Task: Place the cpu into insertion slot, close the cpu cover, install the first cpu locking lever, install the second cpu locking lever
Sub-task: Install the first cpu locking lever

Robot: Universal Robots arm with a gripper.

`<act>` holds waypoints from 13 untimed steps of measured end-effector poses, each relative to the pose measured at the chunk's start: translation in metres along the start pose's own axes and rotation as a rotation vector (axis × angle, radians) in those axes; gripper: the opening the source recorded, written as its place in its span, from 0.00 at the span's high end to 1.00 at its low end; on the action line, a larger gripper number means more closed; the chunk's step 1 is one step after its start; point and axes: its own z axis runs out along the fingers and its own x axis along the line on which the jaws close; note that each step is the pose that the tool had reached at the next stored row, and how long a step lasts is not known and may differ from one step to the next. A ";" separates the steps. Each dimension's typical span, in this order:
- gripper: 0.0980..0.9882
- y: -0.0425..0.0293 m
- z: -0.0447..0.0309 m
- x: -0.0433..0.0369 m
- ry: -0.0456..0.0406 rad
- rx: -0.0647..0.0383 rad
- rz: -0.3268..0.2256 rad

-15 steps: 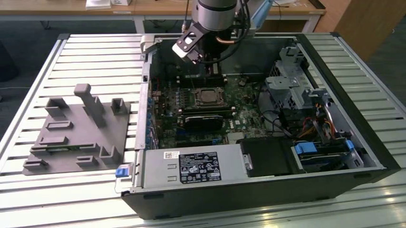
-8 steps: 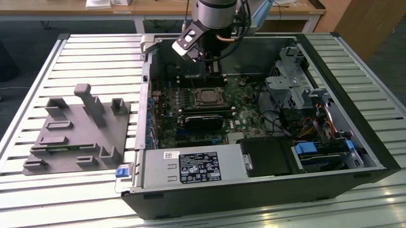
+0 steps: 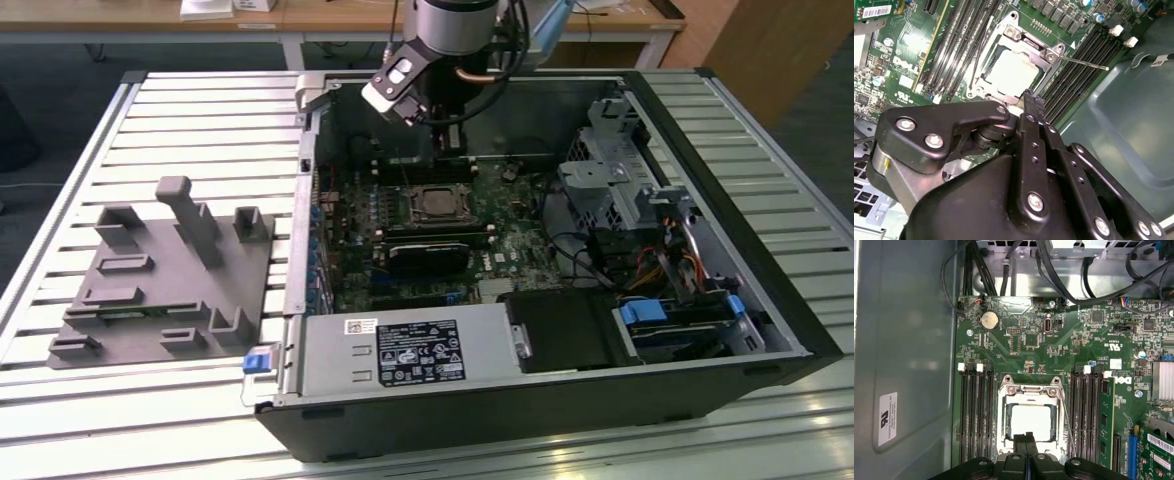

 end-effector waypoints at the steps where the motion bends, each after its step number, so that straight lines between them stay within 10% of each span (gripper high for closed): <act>1: 0.99 0.0000 -0.0001 0.0000 -0.0005 0.000 -0.006; 13: 0.99 -0.0001 -0.0003 0.0000 -0.0005 0.012 -0.210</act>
